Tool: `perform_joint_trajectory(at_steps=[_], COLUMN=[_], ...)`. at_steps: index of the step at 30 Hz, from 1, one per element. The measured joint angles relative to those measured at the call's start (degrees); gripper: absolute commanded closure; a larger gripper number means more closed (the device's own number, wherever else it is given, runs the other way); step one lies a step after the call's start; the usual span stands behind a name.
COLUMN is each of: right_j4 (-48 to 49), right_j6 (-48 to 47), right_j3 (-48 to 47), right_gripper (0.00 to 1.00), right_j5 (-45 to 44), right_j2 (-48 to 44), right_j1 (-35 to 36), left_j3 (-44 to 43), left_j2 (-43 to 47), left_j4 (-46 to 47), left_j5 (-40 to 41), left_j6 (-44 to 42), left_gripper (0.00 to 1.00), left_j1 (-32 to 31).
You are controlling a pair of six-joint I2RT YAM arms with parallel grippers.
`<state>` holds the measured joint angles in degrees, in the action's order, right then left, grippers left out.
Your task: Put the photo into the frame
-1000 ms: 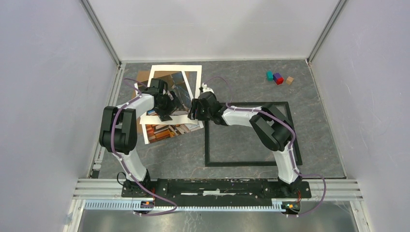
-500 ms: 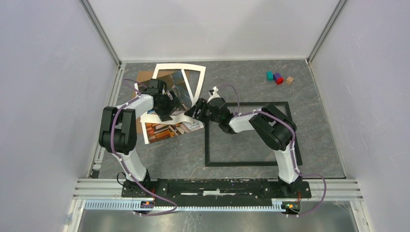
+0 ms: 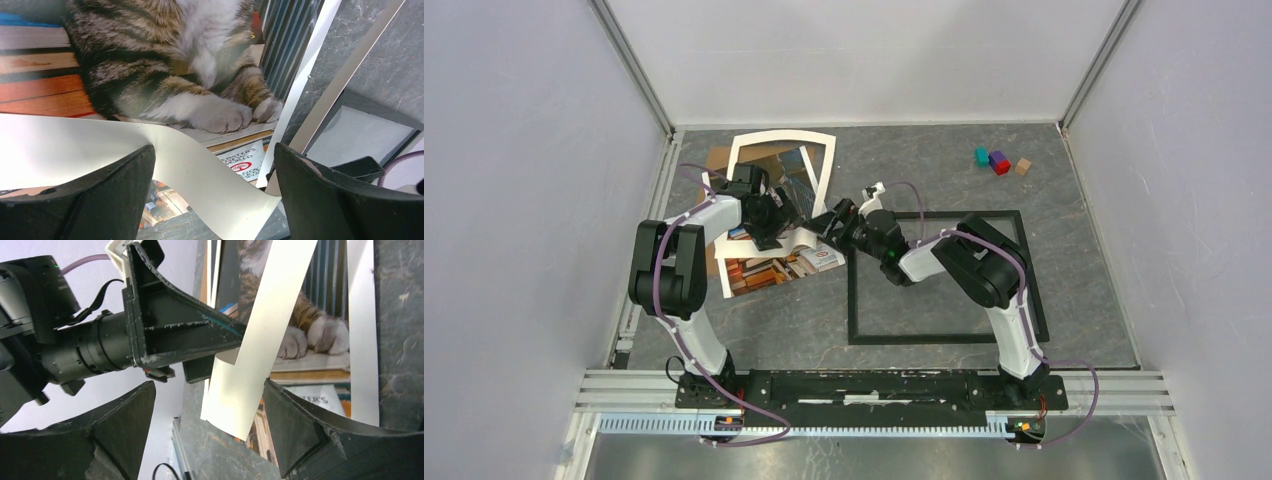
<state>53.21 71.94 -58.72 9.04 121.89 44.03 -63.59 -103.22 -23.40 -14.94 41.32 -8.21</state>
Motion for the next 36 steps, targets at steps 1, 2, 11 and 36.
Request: perform_joint_trajectory(at_steps=[1,2,11,36], right_j4=[1.4,3.1,10.5,24.9], right_j6=[0.8,1.9,6.5,13.9], right_j3=[0.8,1.9,6.8,10.3], right_gripper=[0.14,0.15,0.22,0.31], right_j5=[-0.2,-0.4,-3.0,-7.7], right_j2=[0.0,0.0,-1.2,0.9], right_j1=[0.1,0.3,1.6,3.0], left_j3=[0.0,0.0,0.3,2.1], left_j2=[0.0,0.0,0.0,0.1], left_j4=[0.0,0.1,0.5,4.5], left_j5=[-0.1,-0.2,-0.8,-5.1], left_j6=[0.0,0.0,0.0,1.2], left_gripper=[0.04,0.04,0.04,0.04], left_j1=[0.0,0.0,0.0,0.0])
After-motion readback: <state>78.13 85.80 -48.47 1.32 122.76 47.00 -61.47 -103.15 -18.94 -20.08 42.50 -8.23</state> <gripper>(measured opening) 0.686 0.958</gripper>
